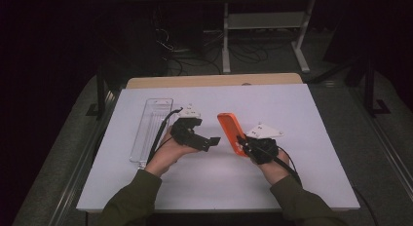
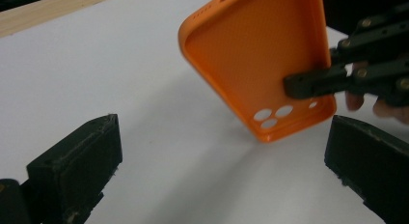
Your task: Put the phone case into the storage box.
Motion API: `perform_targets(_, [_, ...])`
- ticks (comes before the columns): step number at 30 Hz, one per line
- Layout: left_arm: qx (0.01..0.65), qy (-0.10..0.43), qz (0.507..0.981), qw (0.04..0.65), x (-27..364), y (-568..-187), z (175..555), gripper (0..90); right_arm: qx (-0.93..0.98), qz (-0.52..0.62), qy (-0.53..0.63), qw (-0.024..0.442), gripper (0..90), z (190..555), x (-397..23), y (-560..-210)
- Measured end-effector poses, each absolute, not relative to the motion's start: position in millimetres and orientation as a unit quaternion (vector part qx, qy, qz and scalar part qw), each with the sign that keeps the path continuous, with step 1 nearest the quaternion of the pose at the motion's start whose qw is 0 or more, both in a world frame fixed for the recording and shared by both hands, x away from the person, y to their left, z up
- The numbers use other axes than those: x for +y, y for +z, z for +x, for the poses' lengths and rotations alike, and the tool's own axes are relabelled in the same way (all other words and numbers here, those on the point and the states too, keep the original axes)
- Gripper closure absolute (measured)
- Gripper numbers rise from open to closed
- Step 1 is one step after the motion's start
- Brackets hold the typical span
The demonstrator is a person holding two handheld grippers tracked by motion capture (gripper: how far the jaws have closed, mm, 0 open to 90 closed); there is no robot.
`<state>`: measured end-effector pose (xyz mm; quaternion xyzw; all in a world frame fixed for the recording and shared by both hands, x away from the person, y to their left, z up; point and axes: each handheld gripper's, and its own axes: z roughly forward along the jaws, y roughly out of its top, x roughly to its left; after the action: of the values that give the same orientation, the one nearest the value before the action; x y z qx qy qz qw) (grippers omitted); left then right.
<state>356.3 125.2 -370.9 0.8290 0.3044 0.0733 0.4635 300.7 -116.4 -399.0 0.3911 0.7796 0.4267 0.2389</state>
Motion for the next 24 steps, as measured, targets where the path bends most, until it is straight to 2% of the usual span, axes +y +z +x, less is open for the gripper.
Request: perform_targets(24, [0.318,0.058,0.798,0.509,112,-363,365,0.0,0.773,0.382,0.452,0.23,80.7,296,-103,-393])
